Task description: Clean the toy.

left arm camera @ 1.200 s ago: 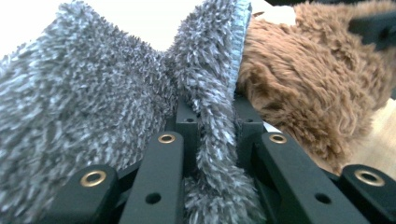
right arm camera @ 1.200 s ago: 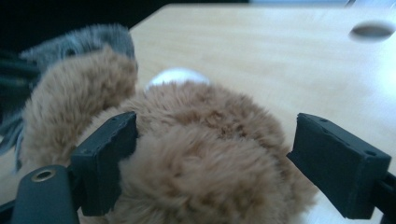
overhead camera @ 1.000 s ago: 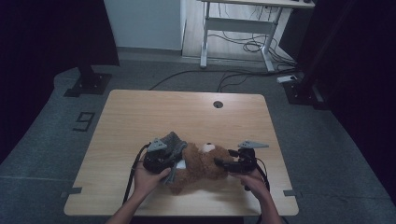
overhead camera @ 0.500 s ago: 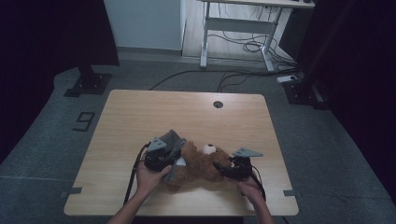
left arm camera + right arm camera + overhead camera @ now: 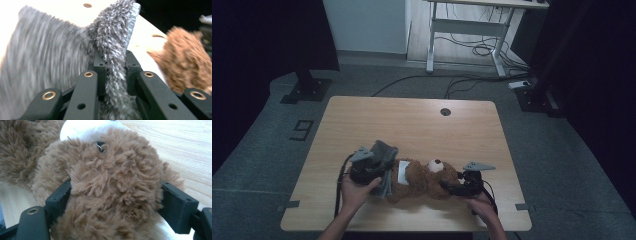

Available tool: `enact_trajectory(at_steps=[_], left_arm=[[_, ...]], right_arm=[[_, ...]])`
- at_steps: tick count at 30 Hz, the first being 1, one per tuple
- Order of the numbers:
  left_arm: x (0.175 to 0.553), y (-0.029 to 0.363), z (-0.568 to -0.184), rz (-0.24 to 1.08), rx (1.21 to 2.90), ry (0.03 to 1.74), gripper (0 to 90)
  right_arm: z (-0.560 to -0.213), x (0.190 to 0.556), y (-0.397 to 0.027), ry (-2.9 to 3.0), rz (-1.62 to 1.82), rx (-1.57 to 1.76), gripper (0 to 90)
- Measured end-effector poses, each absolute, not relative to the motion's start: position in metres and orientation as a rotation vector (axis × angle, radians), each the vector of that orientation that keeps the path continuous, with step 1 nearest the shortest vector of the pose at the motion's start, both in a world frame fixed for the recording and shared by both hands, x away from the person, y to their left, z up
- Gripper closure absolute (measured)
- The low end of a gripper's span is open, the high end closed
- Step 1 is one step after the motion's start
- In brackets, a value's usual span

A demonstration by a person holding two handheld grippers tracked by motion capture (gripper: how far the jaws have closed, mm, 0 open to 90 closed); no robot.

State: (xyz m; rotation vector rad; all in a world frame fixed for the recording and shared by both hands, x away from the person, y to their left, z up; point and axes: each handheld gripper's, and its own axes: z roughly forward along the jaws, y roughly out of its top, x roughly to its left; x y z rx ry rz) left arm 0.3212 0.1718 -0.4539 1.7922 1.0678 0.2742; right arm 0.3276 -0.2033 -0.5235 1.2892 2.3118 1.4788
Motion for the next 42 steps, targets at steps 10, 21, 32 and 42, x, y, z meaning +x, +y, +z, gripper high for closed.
enact_trajectory(at_steps=[10,21,32,42], left_arm=[[0.333,0.219,-0.498,0.037,1.88,1.284,75.8],[0.344,0.178,-0.509,-0.083,1.857,1.252,76.4],[0.377,0.176,-0.501,-0.04,1.729,1.265,76.6],[0.356,0.212,-0.474,0.069,1.62,1.256,73.7]], right_arm=[[-0.525,0.326,-0.201,2.35,1.484,1.27,21.2],[-0.524,0.315,-0.184,2.353,1.492,1.035,36.5],[-0.527,0.334,-0.175,2.111,1.4,0.937,37.8],[-0.532,0.331,-0.192,2.107,1.456,1.041,32.8]])
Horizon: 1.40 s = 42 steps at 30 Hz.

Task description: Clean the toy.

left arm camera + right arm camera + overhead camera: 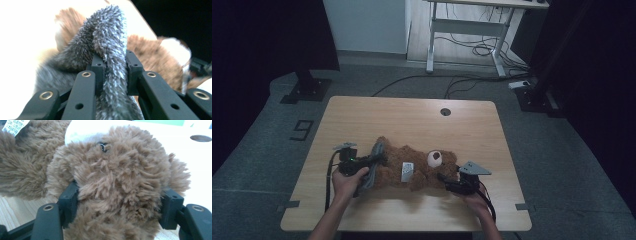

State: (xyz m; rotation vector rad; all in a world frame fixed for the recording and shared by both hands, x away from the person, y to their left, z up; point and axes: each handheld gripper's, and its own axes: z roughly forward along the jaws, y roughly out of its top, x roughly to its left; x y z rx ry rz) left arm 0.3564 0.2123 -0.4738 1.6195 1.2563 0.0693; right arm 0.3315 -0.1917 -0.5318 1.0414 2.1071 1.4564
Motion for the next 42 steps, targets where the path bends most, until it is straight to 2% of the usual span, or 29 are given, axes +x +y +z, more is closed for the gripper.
enact_trajectory(at_steps=[4,8,12,15,20,24,30,42], left_arm=[[0.352,0.203,-0.434,0.163,1.67,1.16,73.6],[0.357,0.161,-0.415,0.2,1.769,1.075,73.8],[0.365,0.113,-0.431,0.161,1.894,1.054,73.7],[0.365,0.097,-0.451,0.178,1.951,1.061,73.5],[0.359,0.116,-0.46,0.196,1.888,1.086,75.1],[0.354,0.139,-0.462,0.27,1.89,1.134,75.5],[0.354,0.175,-0.479,0.261,1.897,1.243,75.7],[0.344,0.165,-0.498,0.239,1.93,1.22,76.3]], right_arm=[[-0.532,0.329,-0.19,2.09,1.449,1.037,31.9],[-0.532,0.33,-0.19,2.094,1.448,1.043,31.3],[-0.532,0.329,-0.191,2.099,1.444,1.045,31.2],[-0.532,0.329,-0.191,2.103,1.436,1.048,31.3],[-0.533,0.327,-0.193,2.113,1.424,1.074,32.4],[-0.532,0.327,-0.192,2.129,1.401,1.072,32.7],[-0.532,0.327,-0.192,2.13,1.406,1.084,32.7],[-0.534,0.325,-0.193,2.135,1.408,1.09,33.0]])
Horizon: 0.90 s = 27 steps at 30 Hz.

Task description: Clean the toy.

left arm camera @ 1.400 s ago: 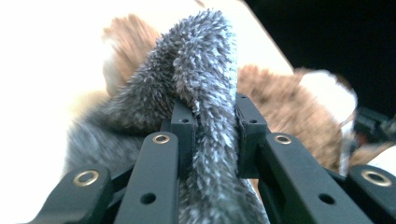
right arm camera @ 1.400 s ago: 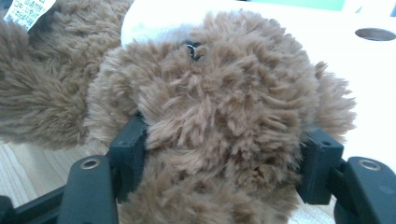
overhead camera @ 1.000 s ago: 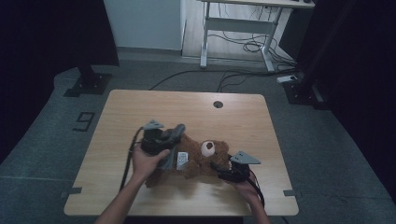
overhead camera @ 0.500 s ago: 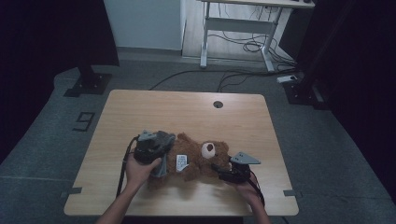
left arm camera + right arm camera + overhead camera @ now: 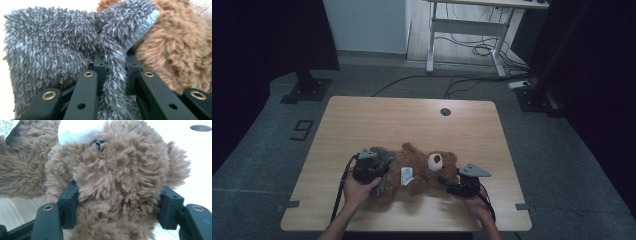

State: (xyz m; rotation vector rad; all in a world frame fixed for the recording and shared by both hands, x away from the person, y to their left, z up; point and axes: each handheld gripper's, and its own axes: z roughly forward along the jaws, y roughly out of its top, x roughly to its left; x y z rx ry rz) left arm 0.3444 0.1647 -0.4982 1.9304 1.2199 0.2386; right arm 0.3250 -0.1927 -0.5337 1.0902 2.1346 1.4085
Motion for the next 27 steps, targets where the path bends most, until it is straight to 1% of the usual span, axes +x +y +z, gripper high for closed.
enact_trajectory(at_steps=[4,8,20,22,27], left_arm=[[0.343,0.168,-0.508,0.188,1.942,1.235,76.2],[0.347,0.169,-0.512,0.129,1.9,1.256,76.2],[0.379,0.157,-0.52,0.118,1.841,1.272,76.5],[0.381,0.159,-0.519,0.111,1.843,1.271,76.1],[0.37,0.174,-0.506,0.146,1.816,1.252,73.0]], right_arm=[[-0.534,0.324,-0.192,2.148,1.404,1.101,33.3],[-0.536,0.322,-0.19,2.146,1.398,1.126,34.1],[-0.538,0.346,-0.189,2.073,1.384,1.162,36.7],[-0.539,0.347,-0.191,2.069,1.39,1.168,35.5],[-0.534,0.343,-0.197,2.04,1.42,1.165,26.2]])
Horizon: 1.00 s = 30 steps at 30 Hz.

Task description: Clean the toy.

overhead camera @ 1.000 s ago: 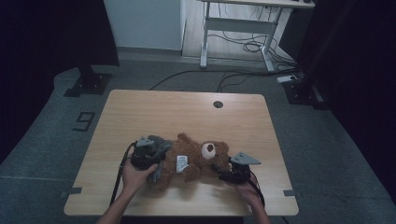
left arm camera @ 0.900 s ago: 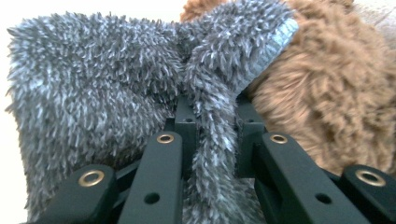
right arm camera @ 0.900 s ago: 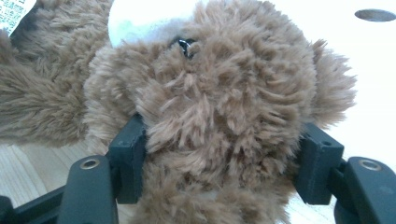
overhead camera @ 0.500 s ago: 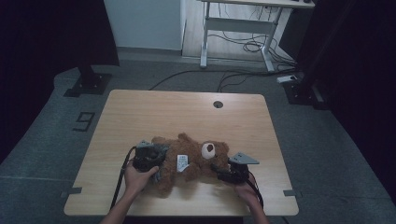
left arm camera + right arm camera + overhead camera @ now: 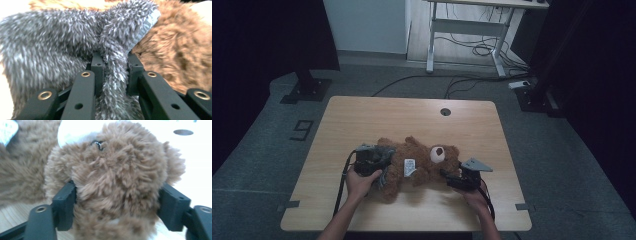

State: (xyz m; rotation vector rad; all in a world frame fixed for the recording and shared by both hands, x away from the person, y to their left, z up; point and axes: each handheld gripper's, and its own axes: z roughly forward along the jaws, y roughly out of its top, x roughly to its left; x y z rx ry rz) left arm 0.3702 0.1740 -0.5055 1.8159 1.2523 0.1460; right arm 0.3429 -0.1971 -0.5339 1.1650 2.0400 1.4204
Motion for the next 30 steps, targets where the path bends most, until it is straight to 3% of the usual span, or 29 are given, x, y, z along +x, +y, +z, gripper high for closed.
enact_trajectory(at_steps=[11,21,26,30], left_arm=[[0.317,0.234,-0.497,0.366,1.867,1.292,70.6],[0.288,0.278,-0.509,0.443,1.938,1.388,63.2],[0.291,0.275,-0.52,0.436,2.026,1.395,48.8],[0.291,0.274,-0.512,0.44,2.039,1.328,25.7]], right_arm=[[-0.526,0.328,-0.215,1.965,1.486,1.189,24.7],[-0.529,0.322,-0.226,1.972,1.489,1.206,24.2],[-0.531,0.32,-0.229,1.972,1.49,1.217,24.3],[-0.531,0.319,-0.231,1.965,1.492,1.223,24.2]])
